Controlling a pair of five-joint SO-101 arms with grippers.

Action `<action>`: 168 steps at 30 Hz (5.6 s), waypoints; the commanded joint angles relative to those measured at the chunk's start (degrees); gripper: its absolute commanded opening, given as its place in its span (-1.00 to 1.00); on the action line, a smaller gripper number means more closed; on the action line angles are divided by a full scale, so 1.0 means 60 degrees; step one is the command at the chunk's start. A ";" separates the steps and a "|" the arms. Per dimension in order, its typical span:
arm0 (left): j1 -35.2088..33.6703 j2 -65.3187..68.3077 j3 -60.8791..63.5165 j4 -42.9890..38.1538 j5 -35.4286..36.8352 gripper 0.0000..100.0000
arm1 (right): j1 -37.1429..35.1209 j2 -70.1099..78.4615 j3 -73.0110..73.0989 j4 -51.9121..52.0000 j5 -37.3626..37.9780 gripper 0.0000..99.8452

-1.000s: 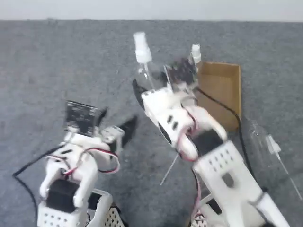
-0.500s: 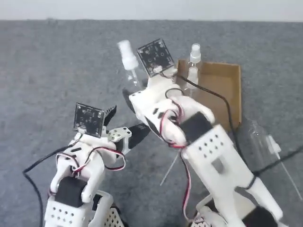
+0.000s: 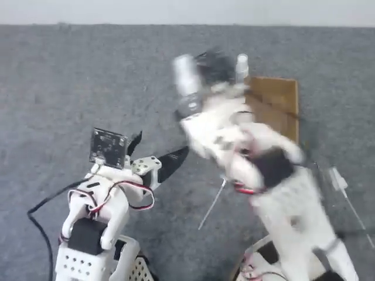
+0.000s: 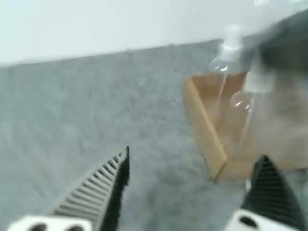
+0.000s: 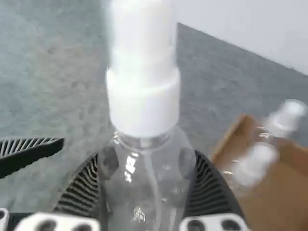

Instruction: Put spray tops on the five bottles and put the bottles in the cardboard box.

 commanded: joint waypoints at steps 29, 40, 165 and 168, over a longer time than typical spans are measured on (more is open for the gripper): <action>-0.0073 -0.0205 0.0608 -0.0073 0.0088 -0.26 | 0.5971 0.7319 0.1758 -1.1963 -0.0659 -0.99; -0.0073 -0.0205 0.0608 -0.0073 0.0088 -0.26 | 0.5941 0.9297 0.1758 -1.4117 -0.0601 -0.99; -0.0586 -0.0205 0.0535 -0.0073 0.0088 -0.26 | 0.5399 0.9604 0.3385 -1.5846 -0.0059 -0.38; -0.0586 -0.0205 0.0535 -0.0073 0.0088 -0.26 | 0.5429 0.8945 0.3370 -1.5289 -0.0044 -0.38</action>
